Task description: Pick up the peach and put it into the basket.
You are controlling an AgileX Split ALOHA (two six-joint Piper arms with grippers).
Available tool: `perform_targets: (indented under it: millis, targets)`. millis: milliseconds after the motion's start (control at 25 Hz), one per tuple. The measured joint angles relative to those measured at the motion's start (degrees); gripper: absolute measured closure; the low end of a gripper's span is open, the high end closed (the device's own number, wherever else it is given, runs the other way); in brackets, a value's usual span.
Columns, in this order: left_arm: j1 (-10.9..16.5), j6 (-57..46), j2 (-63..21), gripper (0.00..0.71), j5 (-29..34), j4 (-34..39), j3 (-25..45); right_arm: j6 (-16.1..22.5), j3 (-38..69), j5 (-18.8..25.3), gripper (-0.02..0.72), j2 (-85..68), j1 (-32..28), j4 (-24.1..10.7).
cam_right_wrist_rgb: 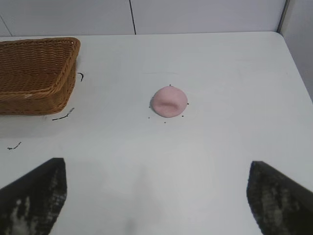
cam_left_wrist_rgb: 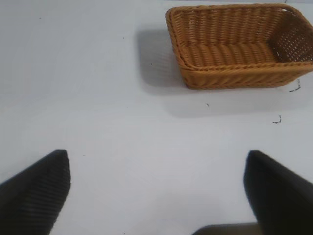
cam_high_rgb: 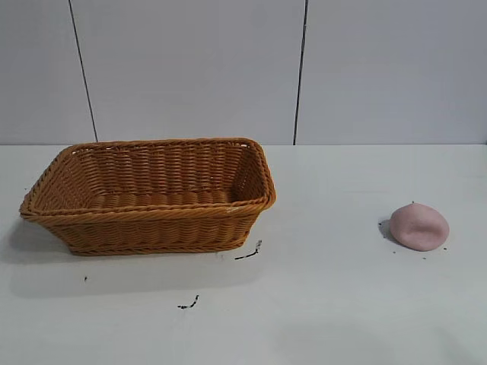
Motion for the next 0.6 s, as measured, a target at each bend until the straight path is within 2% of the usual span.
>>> perform_targets:
  millis: [400,600]
  targets:
    - [0.0,0.0,0.0,0.017,0.0,0.0,0.0,0.0,0.0,0.0,0.008,0.7,0.0,0.1]
    - [0.0,0.0,0.0,0.017,0.0,0.0,0.0,0.0,-1.5,-0.2,0.008,9.2,0.0,0.1]
